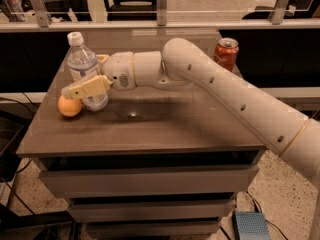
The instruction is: Move blue plastic bottle near orange
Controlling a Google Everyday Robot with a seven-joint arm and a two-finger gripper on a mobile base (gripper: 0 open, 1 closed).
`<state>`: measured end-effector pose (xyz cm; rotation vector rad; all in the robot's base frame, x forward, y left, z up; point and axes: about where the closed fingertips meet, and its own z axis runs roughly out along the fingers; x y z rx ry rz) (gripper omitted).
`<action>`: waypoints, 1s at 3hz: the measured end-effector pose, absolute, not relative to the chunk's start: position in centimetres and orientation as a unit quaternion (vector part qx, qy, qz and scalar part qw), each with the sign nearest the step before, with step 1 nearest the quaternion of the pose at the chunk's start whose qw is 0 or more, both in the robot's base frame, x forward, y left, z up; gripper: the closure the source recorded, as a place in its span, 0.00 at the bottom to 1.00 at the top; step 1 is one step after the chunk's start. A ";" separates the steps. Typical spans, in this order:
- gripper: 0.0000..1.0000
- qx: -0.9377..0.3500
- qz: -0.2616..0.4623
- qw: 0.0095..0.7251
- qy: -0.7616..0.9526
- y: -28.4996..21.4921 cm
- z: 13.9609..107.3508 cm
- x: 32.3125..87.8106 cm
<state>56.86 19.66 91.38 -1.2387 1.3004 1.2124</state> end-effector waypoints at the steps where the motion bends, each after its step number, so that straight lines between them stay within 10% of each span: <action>1: 0.00 -0.511 0.502 0.465 0.520 20.0 91.0 56.3; 3: 0.00 -0.497 0.446 0.508 0.544 13.5 92.9 56.9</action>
Offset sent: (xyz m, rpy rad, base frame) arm 0.0072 -0.0516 0.0109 0.0157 -0.0578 -0.0736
